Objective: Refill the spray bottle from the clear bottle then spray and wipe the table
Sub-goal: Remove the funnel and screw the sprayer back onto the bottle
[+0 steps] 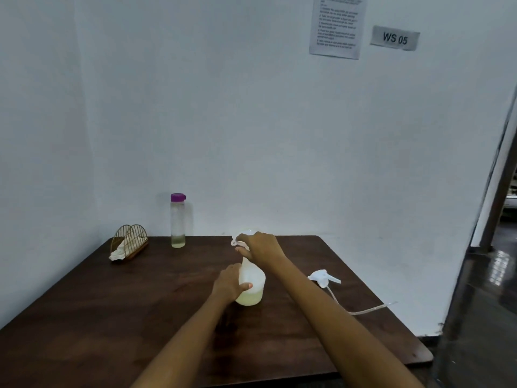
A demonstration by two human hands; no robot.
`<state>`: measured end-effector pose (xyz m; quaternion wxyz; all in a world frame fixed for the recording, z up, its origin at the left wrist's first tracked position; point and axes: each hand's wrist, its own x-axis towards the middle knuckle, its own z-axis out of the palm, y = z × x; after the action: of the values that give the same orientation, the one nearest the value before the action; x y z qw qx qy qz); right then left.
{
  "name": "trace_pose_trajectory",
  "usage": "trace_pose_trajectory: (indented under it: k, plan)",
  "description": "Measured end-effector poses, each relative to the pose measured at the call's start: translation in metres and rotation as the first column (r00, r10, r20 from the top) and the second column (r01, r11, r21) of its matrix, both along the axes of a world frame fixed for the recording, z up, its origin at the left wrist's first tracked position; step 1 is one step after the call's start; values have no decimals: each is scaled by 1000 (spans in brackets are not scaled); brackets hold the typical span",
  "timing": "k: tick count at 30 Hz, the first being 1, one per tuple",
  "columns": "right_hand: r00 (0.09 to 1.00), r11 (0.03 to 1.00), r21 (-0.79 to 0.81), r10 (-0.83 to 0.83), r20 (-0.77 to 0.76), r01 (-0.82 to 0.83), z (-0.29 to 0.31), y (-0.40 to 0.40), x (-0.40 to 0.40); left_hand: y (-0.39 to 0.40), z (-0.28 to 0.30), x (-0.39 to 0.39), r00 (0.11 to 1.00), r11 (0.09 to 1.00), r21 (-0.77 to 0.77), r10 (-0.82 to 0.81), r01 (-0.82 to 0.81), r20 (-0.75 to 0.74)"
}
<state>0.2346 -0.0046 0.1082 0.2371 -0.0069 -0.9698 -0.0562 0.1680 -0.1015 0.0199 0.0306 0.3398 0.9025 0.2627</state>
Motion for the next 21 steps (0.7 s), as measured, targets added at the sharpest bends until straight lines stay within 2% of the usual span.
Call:
trace_pose_trajectory:
  k: [2, 4, 7, 9, 12, 14, 16, 18, 19, 21]
  plan:
    - [1000, 1000, -10, -5, -19, 5, -1, 2, -1, 2, 0, 1, 1000, 1000, 3, 10, -10, 4]
    - [999, 996, -86, 7, -46, -11, -4, 7, 0, 4, -2, 1, 1000, 1000, -3, 21, -21, -10]
    - [993, 956, -293, -13, -117, -22, -5, 17, 4, 5, -2, -2, 999, 999, -17, 29, -29, -24]
    - [984, 891, -454, -76, -162, -6, -2, 22, 7, 6, -2, -5, 999, 998, -39, 38, -39, -30]
    - [969, 692, -722, -181, -167, 5, 3, 26, 9, 7, 1, -7, 997, 995, -83, 54, -58, -53]
    - [980, 542, -838, -192, -44, 69, 6, 22, 11, 7, 1, -9, 996, 994, -79, 75, -79, -57]
    - [985, 384, -910, -130, 113, 155, 9, 17, 14, 9, 0, -9, 995, 995, -40, 91, -93, -30]
    - [980, 208, -958, -47, 192, 198, 12, 11, 12, 12, -1, -9, 998, 998, 17, 63, -64, 31]
    - [979, 149, -967, -32, 203, 206, 14, 10, 11, 14, -2, -8, 997, 997, 56, 46, -49, 67]
    - [976, 105, -972, -69, 205, 211, 18, 13, 6, 17, -6, -7, 990, 988, 140, 53, -71, 131]
